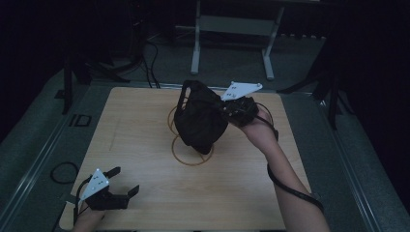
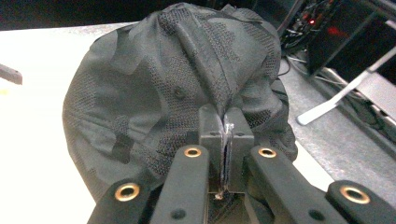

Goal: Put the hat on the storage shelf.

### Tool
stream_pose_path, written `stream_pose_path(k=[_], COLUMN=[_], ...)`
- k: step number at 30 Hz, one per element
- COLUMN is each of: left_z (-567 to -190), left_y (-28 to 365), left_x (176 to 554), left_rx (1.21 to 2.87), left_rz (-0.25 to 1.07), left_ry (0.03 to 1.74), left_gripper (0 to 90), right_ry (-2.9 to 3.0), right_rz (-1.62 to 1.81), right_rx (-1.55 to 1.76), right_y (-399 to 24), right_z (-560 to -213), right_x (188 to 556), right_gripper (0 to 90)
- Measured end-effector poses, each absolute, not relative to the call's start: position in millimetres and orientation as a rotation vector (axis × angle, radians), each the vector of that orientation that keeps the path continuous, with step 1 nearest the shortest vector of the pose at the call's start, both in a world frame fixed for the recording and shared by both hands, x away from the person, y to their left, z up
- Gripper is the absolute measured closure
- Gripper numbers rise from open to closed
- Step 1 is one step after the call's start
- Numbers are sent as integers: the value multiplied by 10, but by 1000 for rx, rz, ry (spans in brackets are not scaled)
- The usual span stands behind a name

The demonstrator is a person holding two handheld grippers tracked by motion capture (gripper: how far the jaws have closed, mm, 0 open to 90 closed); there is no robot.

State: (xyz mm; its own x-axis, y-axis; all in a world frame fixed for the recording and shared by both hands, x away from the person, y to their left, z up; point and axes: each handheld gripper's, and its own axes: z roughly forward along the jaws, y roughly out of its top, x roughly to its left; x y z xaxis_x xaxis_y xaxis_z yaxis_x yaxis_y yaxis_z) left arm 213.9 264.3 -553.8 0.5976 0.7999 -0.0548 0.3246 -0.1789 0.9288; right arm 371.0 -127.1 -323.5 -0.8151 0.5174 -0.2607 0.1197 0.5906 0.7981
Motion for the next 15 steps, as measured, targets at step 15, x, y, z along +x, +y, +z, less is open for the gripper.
stream_pose_path(k=[15], left_z=[-5552], left_y=[2647], left_x=[2131], left_rx=[1767], left_rz=[556], left_ry=[919], left_gripper=[22], right_ry=[2417], right_rz=[1146], right_rx=[513], right_y=[-1131], right_z=[-3347], right_x=[3757], right_gripper=[815])
